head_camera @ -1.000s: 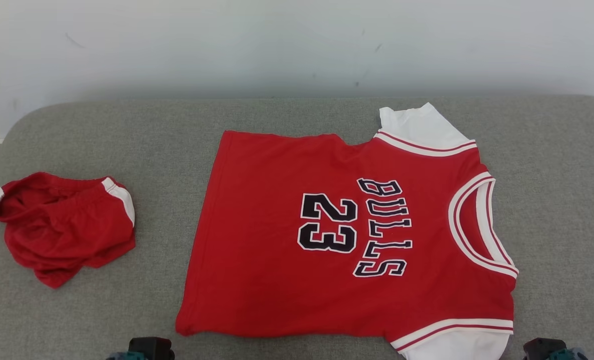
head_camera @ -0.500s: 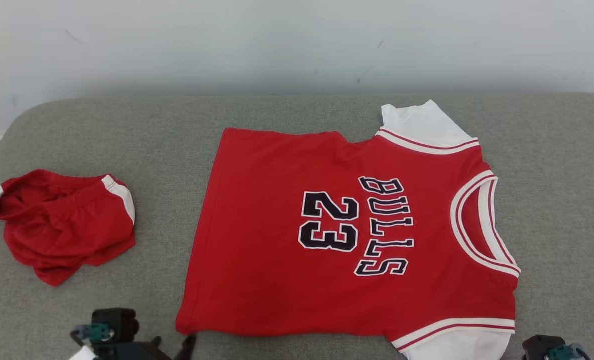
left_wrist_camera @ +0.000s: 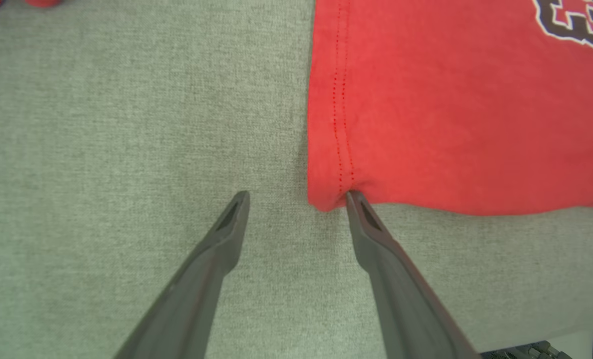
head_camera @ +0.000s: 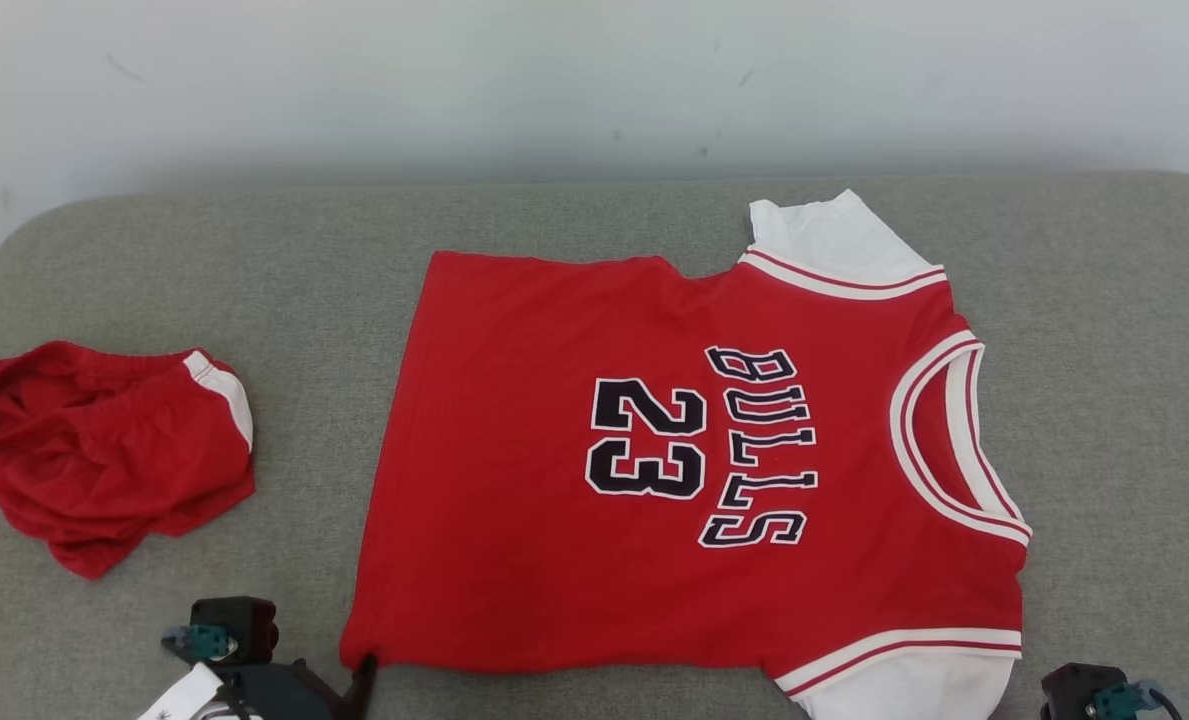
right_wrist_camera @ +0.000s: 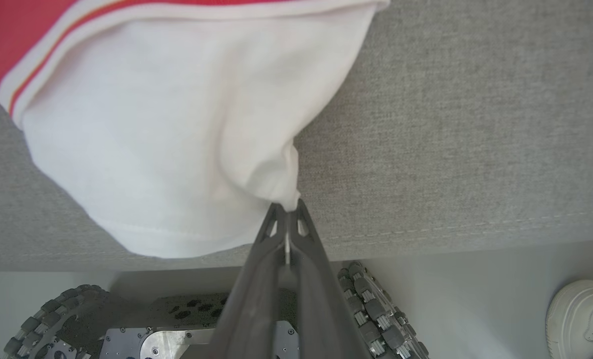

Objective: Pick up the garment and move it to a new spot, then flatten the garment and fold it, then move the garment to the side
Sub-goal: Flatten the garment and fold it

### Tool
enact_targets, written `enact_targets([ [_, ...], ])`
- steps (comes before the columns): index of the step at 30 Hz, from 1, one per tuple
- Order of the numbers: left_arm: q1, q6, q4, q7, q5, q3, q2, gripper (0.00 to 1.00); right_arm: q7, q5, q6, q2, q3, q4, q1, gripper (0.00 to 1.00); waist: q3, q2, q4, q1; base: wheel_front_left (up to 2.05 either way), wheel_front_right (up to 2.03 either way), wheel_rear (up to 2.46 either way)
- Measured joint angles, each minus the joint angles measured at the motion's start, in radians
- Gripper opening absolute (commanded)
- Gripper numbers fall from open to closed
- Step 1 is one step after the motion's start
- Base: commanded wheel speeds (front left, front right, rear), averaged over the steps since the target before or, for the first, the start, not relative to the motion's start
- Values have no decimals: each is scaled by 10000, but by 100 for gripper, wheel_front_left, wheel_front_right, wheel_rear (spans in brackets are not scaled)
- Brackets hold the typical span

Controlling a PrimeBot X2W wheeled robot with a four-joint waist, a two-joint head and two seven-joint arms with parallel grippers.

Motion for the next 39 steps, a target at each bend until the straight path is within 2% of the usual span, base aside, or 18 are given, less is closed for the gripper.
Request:
enact_targets([
  [10, -210, -36, 571, -232, 230, -117, -111, 100, 159, -10, -2, 77, -82, -159, -2, 0, 91, 0, -114, 0, 0, 0, 0],
  [12, -210, -100, 614, -274, 178, -117, -151, 46, 163, -10, -2, 81, -98, -161, -2, 0, 93, 0, -119, 0, 0, 0, 0],
  [14, -215, -167, 675, -353, 155, -146, -240, 40, 173, -10, -2, 86, -115, -173, -2, 0, 93, 0, -124, 0, 0, 0, 0],
  [17, -231, -270, 742, -460, 86, -203, -318, 40, 219, -10, -2, 92, -121, -196, -2, 0, 84, 0, -127, 0, 0, 0, 0],
  [19, -275, -282, 786, -537, 86, -232, -345, 36, 251, -10, -2, 102, -121, -203, -2, 0, 75, 0, -122, 0, 0, 0, 0],
  [20, -324, -284, 821, -564, 86, -238, -345, 32, 251, -10, -2, 105, -119, -203, -2, 0, 68, 0, -120, 0, 0, 0, 0],
  [21, -385, -330, 842, -631, 86, -230, -343, 21, 253, -10, -2, 107, -119, -205, -2, 0, 61, 0, -117, 0, 0, 0, 0],
  [22, -429, -359, 886, -711, 86, -226, -339, 5, 261, -10, -2, 117, -119, -211, -1, 0, 45, 1, -112, 0, 0, 0, 0],
  [23, -429, -360, 928, -715, 86, -226, -339, 0, 263, -12, -2, 121, -119, -211, -1, 0, 34, 0, -110, 0, 0, 0, 0],
  [30, -365, -571, 1003, -828, -203, -240, -320, 0, 334, 13, 0, 165, -167, -263, 16, 0, -72, 0, -90, 0, 0, 0, 0],
  [33, -227, -721, 727, -828, -355, -221, -251, 0, 334, 474, 40, 247, -337, -573, 41, 0, -129, 0, -84, 0, 0, 0, 0],
  [39, 433, -886, -102, -823, -443, -155, 12, 0, 226, 1632, 382, 268, -1053, -1620, 624, 0, -237, 0, -49, 0, 0, 0, 0],
])
